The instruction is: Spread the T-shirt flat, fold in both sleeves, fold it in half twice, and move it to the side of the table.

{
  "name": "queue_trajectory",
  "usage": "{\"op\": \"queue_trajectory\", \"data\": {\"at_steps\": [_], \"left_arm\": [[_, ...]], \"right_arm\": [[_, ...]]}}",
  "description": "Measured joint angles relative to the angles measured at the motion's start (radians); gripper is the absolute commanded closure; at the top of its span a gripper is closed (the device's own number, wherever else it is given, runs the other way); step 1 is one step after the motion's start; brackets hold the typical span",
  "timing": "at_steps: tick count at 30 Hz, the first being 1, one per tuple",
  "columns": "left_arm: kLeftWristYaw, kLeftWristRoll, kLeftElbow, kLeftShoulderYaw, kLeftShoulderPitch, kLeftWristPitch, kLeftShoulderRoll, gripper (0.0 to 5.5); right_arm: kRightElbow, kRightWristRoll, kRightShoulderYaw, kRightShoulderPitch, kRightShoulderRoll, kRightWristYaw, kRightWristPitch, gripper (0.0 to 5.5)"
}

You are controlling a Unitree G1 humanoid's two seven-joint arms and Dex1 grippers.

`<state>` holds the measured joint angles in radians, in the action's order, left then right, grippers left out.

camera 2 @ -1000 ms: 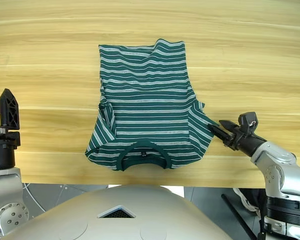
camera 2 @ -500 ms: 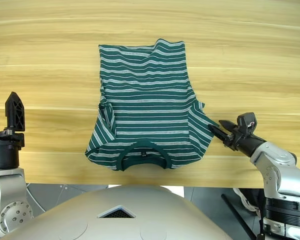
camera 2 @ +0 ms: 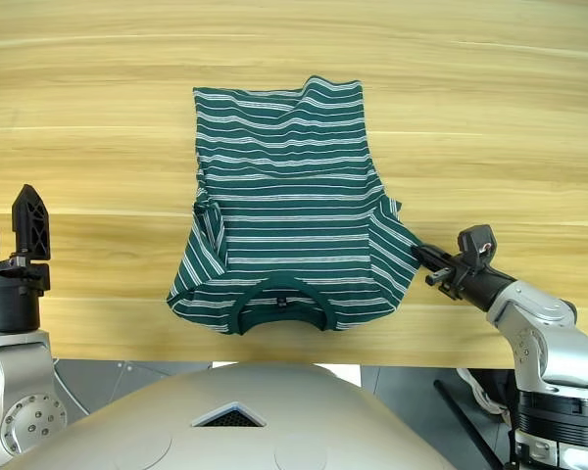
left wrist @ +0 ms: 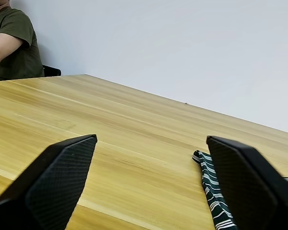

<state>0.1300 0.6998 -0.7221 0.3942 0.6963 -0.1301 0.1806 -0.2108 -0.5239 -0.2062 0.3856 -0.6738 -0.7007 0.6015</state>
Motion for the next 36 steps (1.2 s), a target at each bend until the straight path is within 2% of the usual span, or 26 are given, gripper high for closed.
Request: {"op": "queue_trajectory", "data": {"at_steps": [7,14,21,26,36], "left_arm": [[0.031,-0.011,0.016,-0.009,-0.006,0.001,-0.004,1.23],[0.053,-0.029,0.031,-0.018,-0.021,0.001,-0.004,1.23],[0.097,-0.049,0.015,-0.045,-0.013,0.000,0.002,1.23],[0.124,-0.079,0.007,-0.077,0.002,0.000,0.008,1.23],[0.166,-0.109,0.009,-0.135,0.030,0.001,0.002,1.23]], "right_arm": [[-0.034,0.035,0.015,-0.006,0.006,0.003,-0.027,5.47],[-0.201,0.121,0.033,-0.064,0.004,0.043,-0.133,5.47],[-0.268,0.240,0.159,-0.031,-0.022,0.009,-0.181,5.47],[-0.327,0.425,0.309,0.020,-0.135,-0.051,-0.257,5.47],[-0.324,0.491,0.373,0.009,-0.104,-0.034,-0.289,5.47]]}}
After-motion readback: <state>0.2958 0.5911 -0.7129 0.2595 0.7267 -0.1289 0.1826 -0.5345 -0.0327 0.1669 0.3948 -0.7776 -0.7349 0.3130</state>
